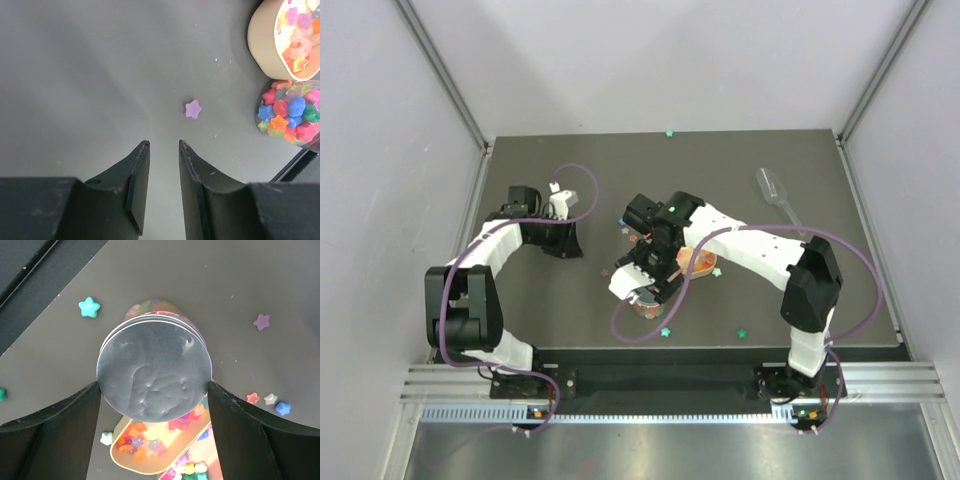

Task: Pack the candies
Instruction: Close the bottle lid on the packing bottle.

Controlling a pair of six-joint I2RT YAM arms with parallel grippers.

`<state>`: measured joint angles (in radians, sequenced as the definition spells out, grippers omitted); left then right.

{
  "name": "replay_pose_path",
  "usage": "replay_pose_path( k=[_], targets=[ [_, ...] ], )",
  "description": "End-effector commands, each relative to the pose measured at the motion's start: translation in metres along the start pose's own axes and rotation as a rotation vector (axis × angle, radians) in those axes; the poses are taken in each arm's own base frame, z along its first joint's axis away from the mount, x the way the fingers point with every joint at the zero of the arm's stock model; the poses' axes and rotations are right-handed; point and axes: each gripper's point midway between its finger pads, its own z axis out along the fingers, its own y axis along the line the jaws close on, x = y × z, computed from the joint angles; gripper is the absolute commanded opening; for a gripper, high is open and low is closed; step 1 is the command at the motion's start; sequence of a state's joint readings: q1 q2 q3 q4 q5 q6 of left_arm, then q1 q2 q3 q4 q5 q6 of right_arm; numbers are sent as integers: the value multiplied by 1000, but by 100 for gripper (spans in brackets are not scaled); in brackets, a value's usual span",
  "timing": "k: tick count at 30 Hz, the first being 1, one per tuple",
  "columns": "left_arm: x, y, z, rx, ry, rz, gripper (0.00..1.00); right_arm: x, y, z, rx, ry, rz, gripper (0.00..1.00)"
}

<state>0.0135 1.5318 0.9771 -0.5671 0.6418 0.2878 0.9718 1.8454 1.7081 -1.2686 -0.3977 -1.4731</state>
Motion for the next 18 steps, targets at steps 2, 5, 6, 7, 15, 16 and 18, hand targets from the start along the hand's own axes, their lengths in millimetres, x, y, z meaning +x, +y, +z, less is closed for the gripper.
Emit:
replay_pose_path(
  k=[2,5,6,7,15,16,18],
  targets=[
    [-19,-2,-1,23,-62,27,35,-7,-1,15,-31,-37,-3,72],
    [-19,-2,-1,19,-66,31,35,-3,0,20,-43,-31,-1,74],
    [-17,-2,-1,18,-64,29,35,-3,-1,21,-41,-30,-1,75],
    [-16,-2,-1,18,-63,26,35,-3,-1,22,-40,-27,-5,75],
    [-16,-2,2,25,-66,18,35,2,-6,23,-30,-11,2,75],
    [-17,-2,2,29,-65,14,35,3,-6,23,-26,-8,3,75],
    [-17,-2,3,34,-65,8,35,5,-7,24,-20,-1,6,76]
  ],
)
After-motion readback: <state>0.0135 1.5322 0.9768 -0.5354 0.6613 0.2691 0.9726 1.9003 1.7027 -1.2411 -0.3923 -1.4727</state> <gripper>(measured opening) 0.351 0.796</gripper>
